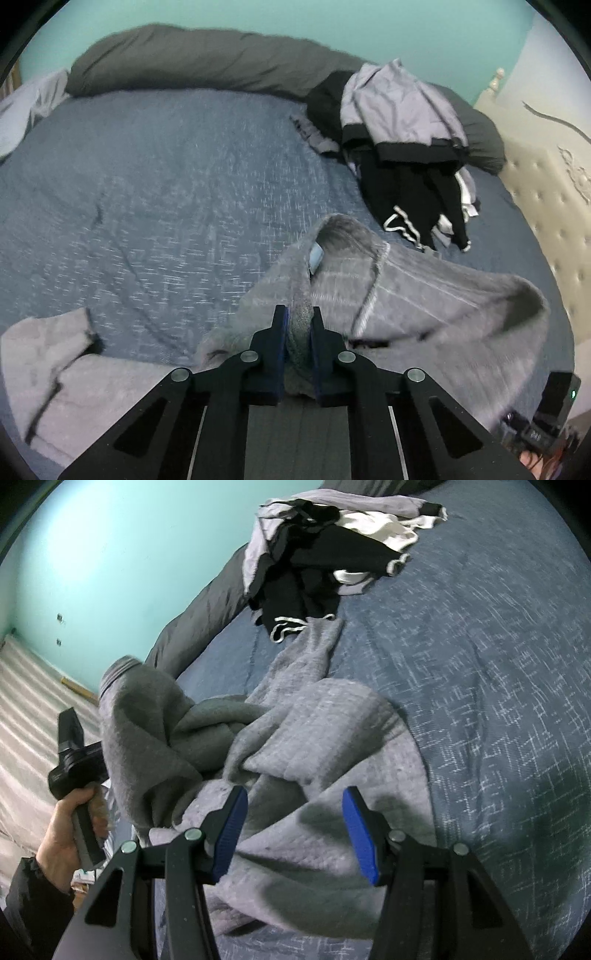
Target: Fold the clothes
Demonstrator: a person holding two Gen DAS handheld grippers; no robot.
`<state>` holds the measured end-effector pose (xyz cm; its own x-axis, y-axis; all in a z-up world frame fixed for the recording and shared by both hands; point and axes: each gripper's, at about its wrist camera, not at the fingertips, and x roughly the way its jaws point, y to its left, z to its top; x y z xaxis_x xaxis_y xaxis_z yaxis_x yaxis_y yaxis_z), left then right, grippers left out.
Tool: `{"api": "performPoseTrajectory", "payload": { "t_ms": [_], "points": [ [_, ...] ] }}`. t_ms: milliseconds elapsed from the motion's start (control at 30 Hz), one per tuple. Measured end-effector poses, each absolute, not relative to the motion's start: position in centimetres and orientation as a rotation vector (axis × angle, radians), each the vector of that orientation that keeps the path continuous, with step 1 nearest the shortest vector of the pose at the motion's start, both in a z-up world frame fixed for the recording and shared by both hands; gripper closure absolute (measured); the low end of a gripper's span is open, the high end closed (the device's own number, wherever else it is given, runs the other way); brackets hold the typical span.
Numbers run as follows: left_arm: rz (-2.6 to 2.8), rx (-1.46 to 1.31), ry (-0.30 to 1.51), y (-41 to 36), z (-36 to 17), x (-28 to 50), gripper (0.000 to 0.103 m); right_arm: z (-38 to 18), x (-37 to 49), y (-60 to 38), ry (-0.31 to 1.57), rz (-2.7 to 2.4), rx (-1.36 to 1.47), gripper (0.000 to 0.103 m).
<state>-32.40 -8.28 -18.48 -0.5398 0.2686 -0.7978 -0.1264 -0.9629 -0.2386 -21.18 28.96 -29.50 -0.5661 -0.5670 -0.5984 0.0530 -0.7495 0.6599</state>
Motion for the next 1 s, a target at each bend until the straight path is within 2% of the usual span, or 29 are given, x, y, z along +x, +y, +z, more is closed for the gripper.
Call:
{"api": "performPoseTrajectory", "payload": {
  "t_ms": [333, 467, 567, 733, 1000],
  "points": [
    [2.550, -1.190, -0.142, -11.0, -11.9, -22.4, 0.092, -26.4, -17.3, 27.8, -0.743, -2.383, 1.195, 0.049],
    [2.522, -1.170, -0.109, -11.6, -11.7, -18.6, 0.092, -23.0, -15.8, 27.1, -0.631, -2.399, 1.176, 0.049],
    [2.512, -1.161, -0.093, -11.8, -12.0, -16.4, 0.092, -20.1, -15.8, 26.0, -0.558, -2.389, 1.170, 0.038],
    [2.492, -1.149, -0.103, -12.3, -12.7, -13.3, 0.092, -16.7, -16.5, 22.9, -0.452, -2.326, 1.190, 0.037],
    [2.470, -1.151, -0.111, -13.3, -14.3, -10.6, 0.092, -14.4, -18.1, 18.2, -0.253, -2.350, 1.229, 0.033]
  ]
}}
